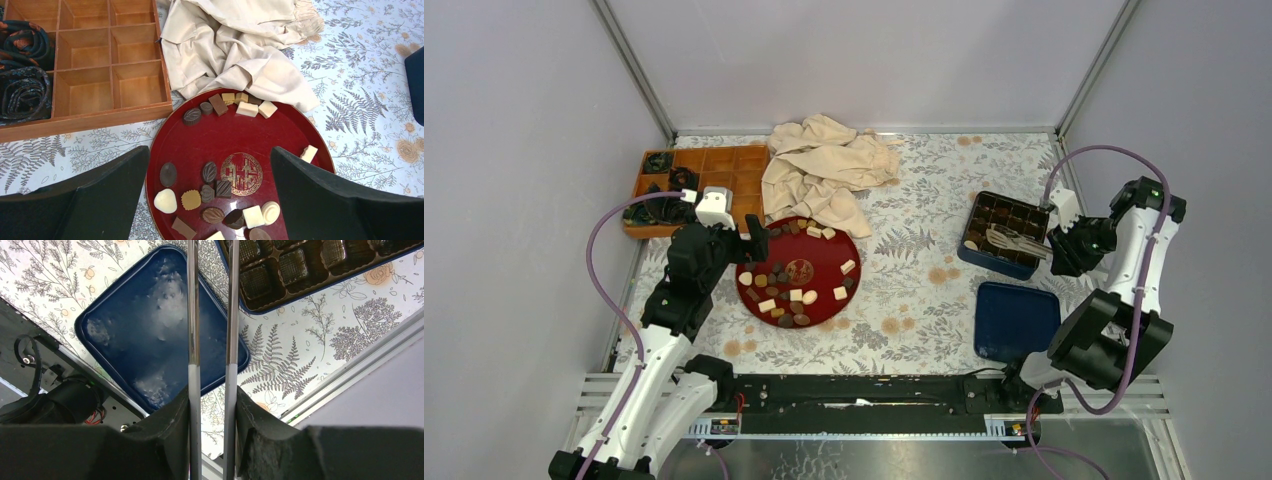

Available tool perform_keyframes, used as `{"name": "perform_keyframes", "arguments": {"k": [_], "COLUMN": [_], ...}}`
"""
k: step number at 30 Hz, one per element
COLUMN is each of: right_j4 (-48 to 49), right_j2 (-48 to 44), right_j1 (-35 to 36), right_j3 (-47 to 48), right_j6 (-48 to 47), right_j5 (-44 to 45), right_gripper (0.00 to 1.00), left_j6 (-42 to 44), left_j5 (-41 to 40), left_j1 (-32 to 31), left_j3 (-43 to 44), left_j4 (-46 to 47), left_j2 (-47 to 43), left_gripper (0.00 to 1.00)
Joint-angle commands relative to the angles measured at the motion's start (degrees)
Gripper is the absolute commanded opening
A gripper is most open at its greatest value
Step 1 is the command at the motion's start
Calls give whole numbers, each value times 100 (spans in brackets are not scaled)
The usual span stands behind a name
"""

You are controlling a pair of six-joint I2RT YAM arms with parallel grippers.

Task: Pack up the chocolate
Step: Place the fake chocolate in the packing box.

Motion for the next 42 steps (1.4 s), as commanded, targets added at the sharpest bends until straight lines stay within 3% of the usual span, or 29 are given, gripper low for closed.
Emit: {"name": "perform_keyframes", "arguments": {"k": [1, 20, 42], "right_j4": [-77, 410, 296], "right_j2": [48, 618, 780], "right_j1": [-30, -26, -25], "right_j3": [83, -61, -5], "right_j6": [-124, 205, 181], "right_j5": [91, 97, 103], "right_gripper": [2, 17, 41], "left_j6": [70, 70, 70], "left_j5": [3, 3, -12], "left_j1": [47, 47, 47], "left_j3": [-42, -42, -42], "left_j4": [305, 304, 298], "left_j2": [-42, -31, -33], "left_gripper": [98, 98, 98]}}
